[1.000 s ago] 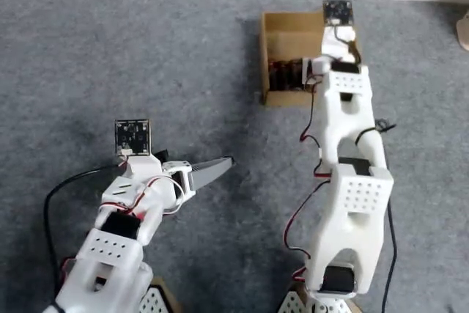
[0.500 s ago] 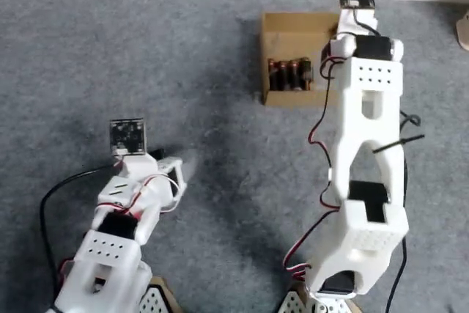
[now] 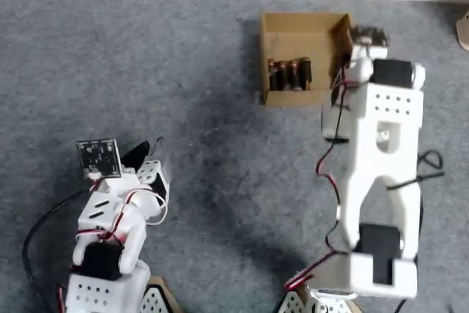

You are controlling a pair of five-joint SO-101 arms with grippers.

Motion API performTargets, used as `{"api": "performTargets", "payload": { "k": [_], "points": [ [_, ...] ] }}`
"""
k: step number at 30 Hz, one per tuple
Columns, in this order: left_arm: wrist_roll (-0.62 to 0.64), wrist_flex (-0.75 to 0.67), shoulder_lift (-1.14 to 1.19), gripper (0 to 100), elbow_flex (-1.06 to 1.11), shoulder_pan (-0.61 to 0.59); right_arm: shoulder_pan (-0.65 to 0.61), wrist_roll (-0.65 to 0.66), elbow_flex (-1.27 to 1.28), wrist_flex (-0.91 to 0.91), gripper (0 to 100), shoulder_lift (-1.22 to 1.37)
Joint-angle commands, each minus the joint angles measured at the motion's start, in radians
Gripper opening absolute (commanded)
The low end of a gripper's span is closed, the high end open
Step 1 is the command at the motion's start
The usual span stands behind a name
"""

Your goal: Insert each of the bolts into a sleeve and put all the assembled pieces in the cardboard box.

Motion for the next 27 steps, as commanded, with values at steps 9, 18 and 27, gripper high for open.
{"api": "performTargets", "payload": {
  "k": [9,18,27],
  "points": [
    [-0.074,0.198,-0.065,10,-0.007,-0.013,0.015,-0.008,0.714,-0.354,0.5,-0.458],
    [-0.503,0.322,-0.065,10,0.108,-0.11,0.008,-0.008,1.164,-0.665,0.5,-0.693],
    [-0.443,0.572,-0.065,10,0.11,-0.111,0.008,-0.011,1.612,-1.015,0.5,-0.935]
  ]
}}
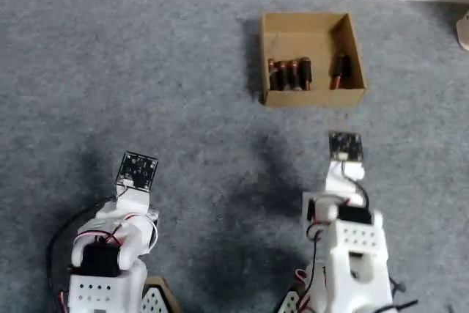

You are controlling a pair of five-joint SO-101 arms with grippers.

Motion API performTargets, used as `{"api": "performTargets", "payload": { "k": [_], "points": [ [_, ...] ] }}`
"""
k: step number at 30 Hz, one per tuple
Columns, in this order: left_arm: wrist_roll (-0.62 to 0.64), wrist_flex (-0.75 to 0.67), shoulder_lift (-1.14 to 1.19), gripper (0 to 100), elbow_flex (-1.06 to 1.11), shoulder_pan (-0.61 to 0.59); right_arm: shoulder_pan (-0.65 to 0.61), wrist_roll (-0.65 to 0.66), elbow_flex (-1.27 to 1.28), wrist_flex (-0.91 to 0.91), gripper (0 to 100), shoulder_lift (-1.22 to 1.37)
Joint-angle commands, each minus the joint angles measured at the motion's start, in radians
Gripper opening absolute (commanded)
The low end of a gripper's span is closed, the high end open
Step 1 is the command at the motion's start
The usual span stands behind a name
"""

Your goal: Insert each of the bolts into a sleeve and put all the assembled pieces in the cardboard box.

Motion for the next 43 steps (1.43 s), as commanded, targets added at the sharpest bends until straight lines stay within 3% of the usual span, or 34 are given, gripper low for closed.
{"api": "performTargets", "payload": {
  "k": [1,9,21,43],
  "points": [
    [0.011,0.012,-0.013,10,0.021,-0.008,0.007,-0.006,0.157,-0.094,0.5,-0.119],
    [0.009,0.012,-0.013,10,0.021,-0.008,0.073,-0.008,0.321,-0.09,0.5,-0.499],
    [0.009,0.012,-0.013,10,0.021,-0.008,0.091,-0.005,0.343,0.486,0.5,-0.877],
    [0.009,0.012,-0.013,10,0.021,-0.008,0.091,-0.003,0.343,0.467,0.5,-0.869]
  ]
}}
